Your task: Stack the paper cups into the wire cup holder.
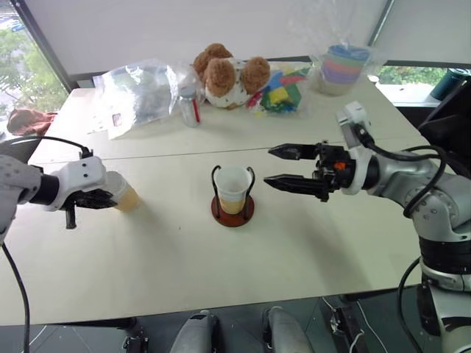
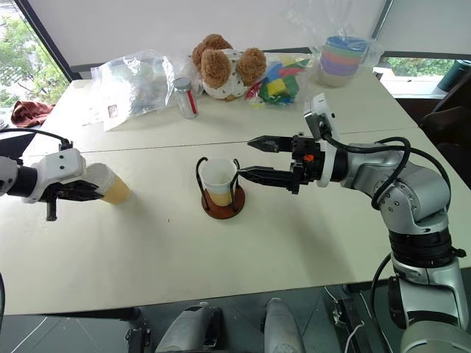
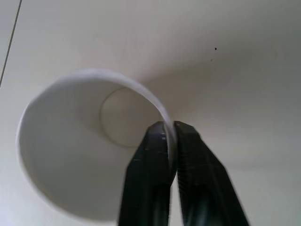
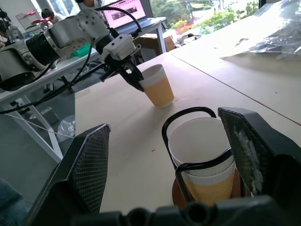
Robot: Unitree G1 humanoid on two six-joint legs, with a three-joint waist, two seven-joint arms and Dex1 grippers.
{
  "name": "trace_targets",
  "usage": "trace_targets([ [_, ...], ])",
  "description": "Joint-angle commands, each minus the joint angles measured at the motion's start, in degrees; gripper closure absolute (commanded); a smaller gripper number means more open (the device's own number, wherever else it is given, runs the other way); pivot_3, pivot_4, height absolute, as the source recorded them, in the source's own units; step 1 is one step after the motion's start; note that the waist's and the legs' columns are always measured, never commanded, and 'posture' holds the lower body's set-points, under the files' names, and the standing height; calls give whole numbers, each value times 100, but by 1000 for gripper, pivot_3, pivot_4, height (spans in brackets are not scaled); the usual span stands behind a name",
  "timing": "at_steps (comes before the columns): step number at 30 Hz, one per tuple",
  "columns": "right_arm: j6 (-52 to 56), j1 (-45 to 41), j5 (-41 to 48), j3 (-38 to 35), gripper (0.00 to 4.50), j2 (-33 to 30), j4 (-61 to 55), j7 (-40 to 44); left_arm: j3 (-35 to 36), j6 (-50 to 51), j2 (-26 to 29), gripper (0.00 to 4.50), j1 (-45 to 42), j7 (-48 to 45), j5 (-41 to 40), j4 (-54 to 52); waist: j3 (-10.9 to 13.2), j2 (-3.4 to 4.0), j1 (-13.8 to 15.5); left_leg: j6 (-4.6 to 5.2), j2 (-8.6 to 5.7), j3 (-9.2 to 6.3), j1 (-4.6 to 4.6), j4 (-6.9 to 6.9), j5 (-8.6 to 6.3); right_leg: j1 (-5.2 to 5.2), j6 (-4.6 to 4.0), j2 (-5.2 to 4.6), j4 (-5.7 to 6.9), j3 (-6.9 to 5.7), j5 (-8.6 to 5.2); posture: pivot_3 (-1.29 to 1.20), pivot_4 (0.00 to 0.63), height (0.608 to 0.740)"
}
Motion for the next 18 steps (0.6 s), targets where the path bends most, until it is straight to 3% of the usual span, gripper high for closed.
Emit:
trace_targets([
  [1, -12, -86, 105, -219, 498, -96, -239, -30, 35, -132, -25, 4471, -110, -9, 152, 47, 0, 0, -2, 0, 0, 0, 0, 0, 0, 0, 0, 0, 0, 0, 0, 0, 150, 740],
  [10, -106, -117, -45, -196, 498, -177, -12, 52, 82, -242, 60, 4471, -729, -184, 365, 157, 0, -3, 6, 0, 0, -1, 0, 3, 0, 0, 0, 0, 0, -1, 0, 0, 150, 740],
  [13, -231, -170, -273, -281, 498, -530, 267, 279, -52, 395, -166, 4471, -2166, -841, 34, -49, 0, -4, -10, 2, -1, -1, 0, 4, -1, 3, 1, 0, 1, -1, 0, 0, 150, 740],
  [15, -345, -202, -510, -224, 498, -837, 451, 472, -308, 906, -433, 4471, -3215, -1411, -384, -144, 29, -56, 115, 3, -2, -17, -33, 45, 0, 2, 2, 10, 2, -27, -1, 0, 150, 740],
  [18, -499, -161, -784, -129, 498, -1125, 542, 644, -895, 1230, -712, 4471, -4114, -1607, -1051, -97, 16, -42, 115, 26, 0, -26, -57, 95, -15, 5, 8, 12, 4, -15, 2, 0, 150, 740],
])
